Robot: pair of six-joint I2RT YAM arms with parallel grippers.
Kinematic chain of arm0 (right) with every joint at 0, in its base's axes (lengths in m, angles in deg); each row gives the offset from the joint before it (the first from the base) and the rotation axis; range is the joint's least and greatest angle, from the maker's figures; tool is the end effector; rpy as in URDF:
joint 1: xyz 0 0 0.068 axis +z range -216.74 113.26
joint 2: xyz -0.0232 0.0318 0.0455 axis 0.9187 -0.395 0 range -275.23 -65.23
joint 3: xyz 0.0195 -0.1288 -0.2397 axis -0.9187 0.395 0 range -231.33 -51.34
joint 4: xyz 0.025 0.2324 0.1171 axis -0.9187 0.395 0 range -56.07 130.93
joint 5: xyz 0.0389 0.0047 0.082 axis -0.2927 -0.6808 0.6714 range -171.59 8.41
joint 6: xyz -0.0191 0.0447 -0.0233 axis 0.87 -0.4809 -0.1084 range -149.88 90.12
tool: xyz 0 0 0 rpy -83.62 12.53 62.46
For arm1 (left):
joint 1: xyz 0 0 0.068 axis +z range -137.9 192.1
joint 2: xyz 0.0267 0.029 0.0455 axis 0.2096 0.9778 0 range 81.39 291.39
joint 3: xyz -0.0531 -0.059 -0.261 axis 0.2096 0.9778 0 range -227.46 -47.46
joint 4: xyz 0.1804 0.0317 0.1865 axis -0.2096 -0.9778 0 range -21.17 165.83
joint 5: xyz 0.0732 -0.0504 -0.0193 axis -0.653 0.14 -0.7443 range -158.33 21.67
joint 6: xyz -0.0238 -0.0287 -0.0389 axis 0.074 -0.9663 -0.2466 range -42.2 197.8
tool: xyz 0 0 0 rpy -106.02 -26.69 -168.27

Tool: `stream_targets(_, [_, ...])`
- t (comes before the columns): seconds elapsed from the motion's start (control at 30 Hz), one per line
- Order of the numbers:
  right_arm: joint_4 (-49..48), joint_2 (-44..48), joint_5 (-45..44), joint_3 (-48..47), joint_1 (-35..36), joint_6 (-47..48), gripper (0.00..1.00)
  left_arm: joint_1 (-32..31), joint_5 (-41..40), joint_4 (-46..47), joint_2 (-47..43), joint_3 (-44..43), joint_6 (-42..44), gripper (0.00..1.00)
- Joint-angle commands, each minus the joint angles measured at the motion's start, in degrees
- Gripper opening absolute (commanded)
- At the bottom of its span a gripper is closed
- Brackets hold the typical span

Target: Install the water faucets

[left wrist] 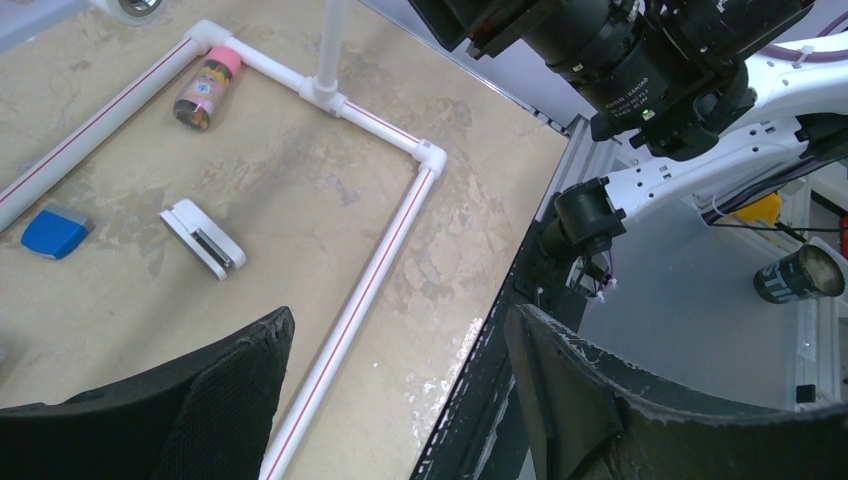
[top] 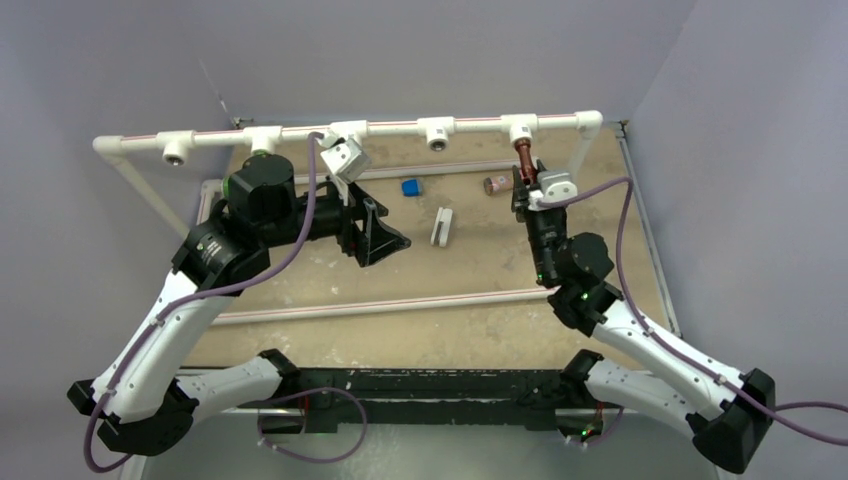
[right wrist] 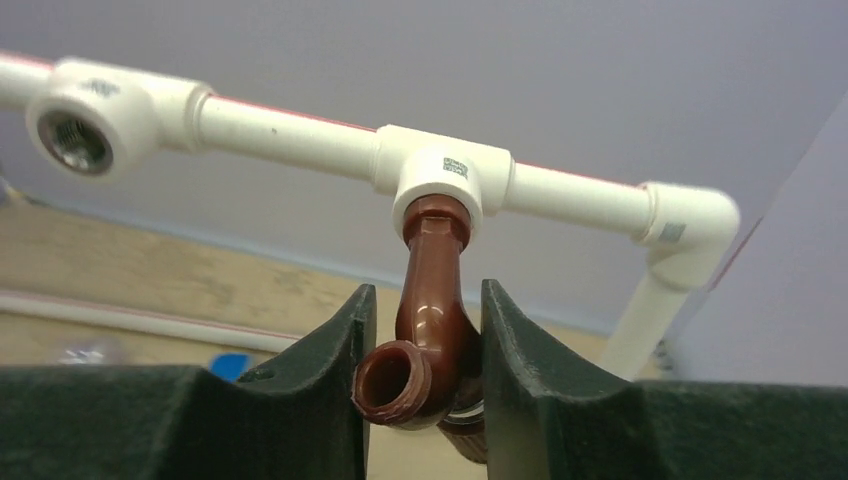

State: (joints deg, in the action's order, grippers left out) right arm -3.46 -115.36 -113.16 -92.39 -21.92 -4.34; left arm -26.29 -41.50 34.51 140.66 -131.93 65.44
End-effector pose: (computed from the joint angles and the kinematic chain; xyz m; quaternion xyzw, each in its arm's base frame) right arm 0.1508 0.1235 0.3862 -0.0933 0.5378 0.0008 0.8379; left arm 0.1334 -0.1261 0.4697 0.3110 0.7260 -0.4180 0.4488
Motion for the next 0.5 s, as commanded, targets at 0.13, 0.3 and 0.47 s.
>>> stream_targets(0.13, [-7.85,2.57,1.9,4.12,1.94,-61.87,0.0,-0.37,0.67,0.88,-0.73,-0.58,1.07,0.77])
stream_targets(0.3, [-9.65,2.6,-1.91,5.64,1.94,-78.95,0.0,-0.37,0.83,1.07,-1.3,-0.01,1.02,0.77])
stream_targets(0.47, [-8.92,2.53,-3.97,3.95,1.94,-83.5,0.0,-0.37,0.86,0.99,-2.08,0.18,1.02,0.77])
